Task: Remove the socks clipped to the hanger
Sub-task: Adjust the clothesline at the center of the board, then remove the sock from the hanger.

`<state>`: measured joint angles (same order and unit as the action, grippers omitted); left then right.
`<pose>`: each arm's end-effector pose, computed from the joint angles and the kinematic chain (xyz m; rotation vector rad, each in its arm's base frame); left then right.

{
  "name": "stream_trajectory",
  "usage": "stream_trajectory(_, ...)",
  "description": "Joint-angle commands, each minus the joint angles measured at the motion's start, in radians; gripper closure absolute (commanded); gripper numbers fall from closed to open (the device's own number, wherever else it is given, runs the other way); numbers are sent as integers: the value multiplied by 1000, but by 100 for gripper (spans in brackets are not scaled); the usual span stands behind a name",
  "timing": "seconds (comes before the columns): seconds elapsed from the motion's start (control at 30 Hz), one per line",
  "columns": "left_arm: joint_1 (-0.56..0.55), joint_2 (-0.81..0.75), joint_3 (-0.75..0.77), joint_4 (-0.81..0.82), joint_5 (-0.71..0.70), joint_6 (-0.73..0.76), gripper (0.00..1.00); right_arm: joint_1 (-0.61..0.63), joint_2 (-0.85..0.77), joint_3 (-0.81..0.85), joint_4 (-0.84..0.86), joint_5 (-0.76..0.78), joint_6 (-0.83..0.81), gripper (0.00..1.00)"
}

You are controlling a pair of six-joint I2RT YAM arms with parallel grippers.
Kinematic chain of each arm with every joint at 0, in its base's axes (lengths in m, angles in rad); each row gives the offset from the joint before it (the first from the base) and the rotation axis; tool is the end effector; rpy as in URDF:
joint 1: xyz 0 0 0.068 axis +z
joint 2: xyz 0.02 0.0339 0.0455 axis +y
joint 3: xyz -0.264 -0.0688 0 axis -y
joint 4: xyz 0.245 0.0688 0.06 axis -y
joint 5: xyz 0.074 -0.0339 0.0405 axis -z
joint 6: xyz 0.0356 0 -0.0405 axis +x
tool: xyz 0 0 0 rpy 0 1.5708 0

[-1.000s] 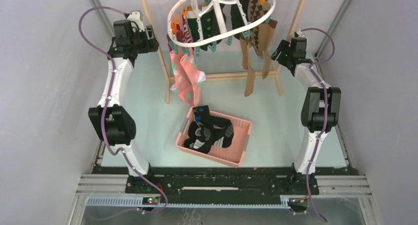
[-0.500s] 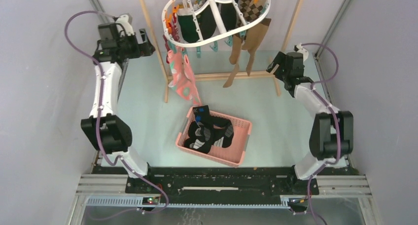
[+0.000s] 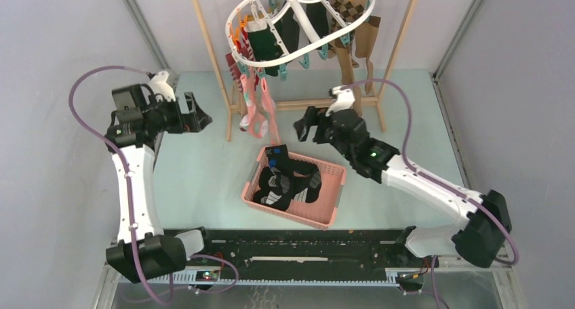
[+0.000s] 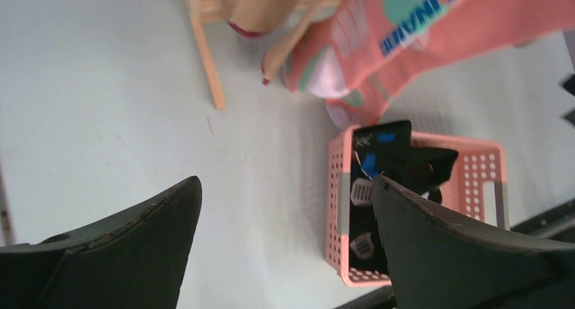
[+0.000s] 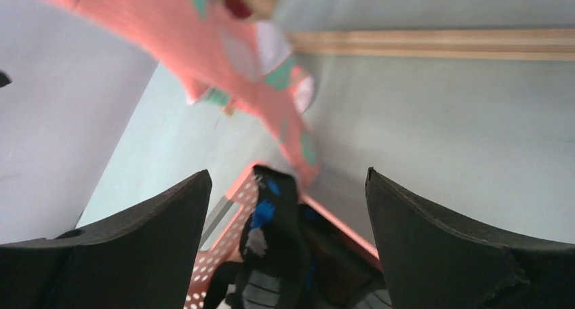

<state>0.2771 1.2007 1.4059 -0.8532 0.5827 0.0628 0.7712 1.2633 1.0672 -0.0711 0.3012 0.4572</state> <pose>0.2312 0.0454 0.4057 0.0870 2.1292 -0.4457 0.2198 0.1989 0.3477 -0.0778 1.8643 0.5852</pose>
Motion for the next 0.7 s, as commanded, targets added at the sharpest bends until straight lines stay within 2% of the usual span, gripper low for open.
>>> stream_trajectory(0.0,0,-87,-88,-48,93,68,0,65,114,45,141,-148,-82,7)
stream_trajectory(0.1,1,-107,-94,-94,120,91,0,81,229,115,200,-200,-103,8)
stream_trajectory(0.3,0,-139,-131,-132,149,136,0,89,455,312,231,-125,-144,12)
stream_trajectory(0.43,-1,-136,-144,-148,166,159,0,77,538,389,245,-85,-154,21)
stream_trajectory(0.5,-2,-130,-145,-149,177,162,1,81,563,414,251,-84,-173,31)
stream_trajectory(0.67,-23,-116,-151,-140,202,163,3,114,547,407,270,-126,-190,81)
